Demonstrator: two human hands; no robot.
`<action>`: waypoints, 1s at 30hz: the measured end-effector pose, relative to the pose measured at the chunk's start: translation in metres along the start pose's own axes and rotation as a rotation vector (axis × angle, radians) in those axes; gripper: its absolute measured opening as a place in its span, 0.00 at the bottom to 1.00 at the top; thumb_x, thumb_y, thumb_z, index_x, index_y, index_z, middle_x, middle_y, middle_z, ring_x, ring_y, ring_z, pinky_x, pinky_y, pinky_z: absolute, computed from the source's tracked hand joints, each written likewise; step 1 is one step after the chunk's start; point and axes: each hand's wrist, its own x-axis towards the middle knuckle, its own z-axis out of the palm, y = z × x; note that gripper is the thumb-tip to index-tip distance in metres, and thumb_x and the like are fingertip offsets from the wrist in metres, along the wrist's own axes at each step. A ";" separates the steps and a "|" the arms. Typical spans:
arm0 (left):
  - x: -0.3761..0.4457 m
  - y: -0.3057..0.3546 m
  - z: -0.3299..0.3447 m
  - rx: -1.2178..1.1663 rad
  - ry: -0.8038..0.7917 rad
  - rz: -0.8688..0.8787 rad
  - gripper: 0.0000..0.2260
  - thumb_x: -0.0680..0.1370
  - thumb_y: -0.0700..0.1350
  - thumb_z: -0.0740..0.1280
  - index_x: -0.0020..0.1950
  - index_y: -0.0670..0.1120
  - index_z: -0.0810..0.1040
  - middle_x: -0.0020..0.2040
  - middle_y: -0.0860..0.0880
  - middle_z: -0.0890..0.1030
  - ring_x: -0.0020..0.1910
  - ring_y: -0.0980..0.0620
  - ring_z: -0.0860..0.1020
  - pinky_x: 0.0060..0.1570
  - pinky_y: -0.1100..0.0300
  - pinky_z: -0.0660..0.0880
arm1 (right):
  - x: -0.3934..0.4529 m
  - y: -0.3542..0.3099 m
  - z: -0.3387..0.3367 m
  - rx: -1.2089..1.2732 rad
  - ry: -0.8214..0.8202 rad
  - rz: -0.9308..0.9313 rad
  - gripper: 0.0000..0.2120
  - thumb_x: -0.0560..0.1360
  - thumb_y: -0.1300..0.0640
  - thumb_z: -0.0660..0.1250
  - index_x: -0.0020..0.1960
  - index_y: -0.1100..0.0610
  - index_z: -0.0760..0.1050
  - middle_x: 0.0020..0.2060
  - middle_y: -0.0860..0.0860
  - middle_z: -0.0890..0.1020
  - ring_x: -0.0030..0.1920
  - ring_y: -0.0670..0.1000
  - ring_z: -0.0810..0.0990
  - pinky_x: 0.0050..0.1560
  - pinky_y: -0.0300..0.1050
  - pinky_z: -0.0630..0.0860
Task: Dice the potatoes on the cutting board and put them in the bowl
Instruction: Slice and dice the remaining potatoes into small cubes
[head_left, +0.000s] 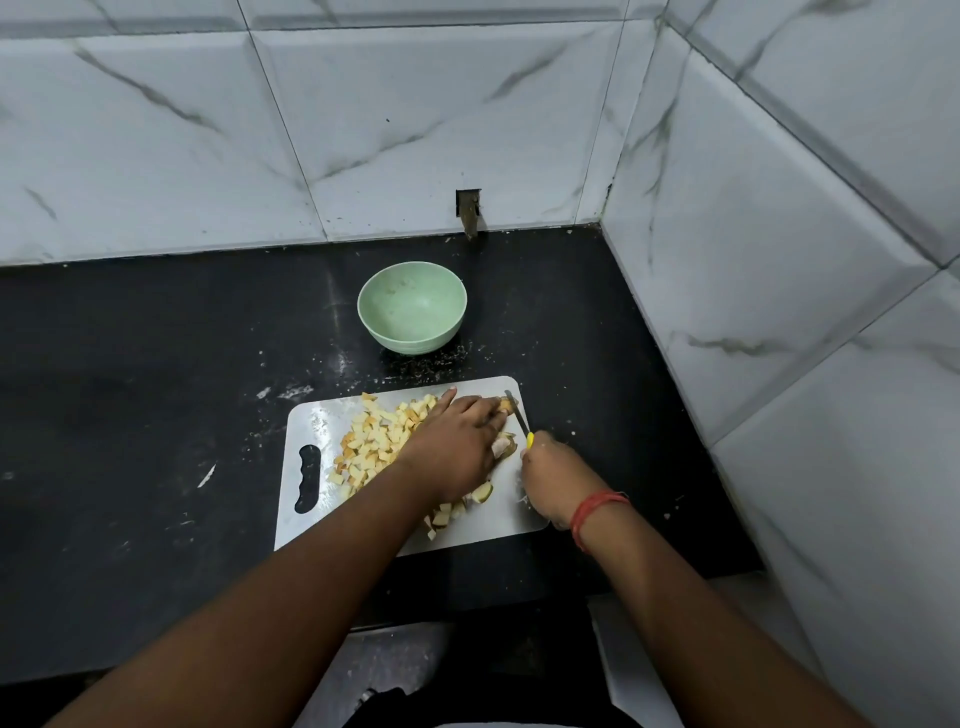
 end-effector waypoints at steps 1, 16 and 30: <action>0.000 -0.001 0.000 0.003 -0.004 0.005 0.26 0.87 0.57 0.49 0.83 0.48 0.59 0.82 0.48 0.60 0.80 0.47 0.57 0.80 0.47 0.42 | 0.000 -0.003 -0.002 -0.031 -0.029 0.002 0.16 0.81 0.64 0.54 0.68 0.66 0.65 0.62 0.62 0.76 0.60 0.60 0.77 0.55 0.47 0.73; -0.005 -0.004 0.006 -0.047 -0.025 -0.009 0.27 0.87 0.57 0.48 0.84 0.48 0.55 0.84 0.48 0.55 0.82 0.48 0.54 0.81 0.45 0.41 | -0.026 0.020 0.000 -0.082 0.009 -0.022 0.14 0.83 0.58 0.55 0.66 0.63 0.64 0.55 0.59 0.78 0.49 0.55 0.78 0.45 0.44 0.71; -0.006 -0.006 0.014 0.025 0.028 -0.015 0.34 0.82 0.61 0.39 0.83 0.45 0.59 0.80 0.47 0.62 0.80 0.47 0.58 0.81 0.44 0.43 | 0.002 -0.012 0.009 -0.172 -0.031 0.033 0.22 0.79 0.62 0.60 0.70 0.66 0.60 0.63 0.62 0.76 0.61 0.59 0.77 0.59 0.49 0.74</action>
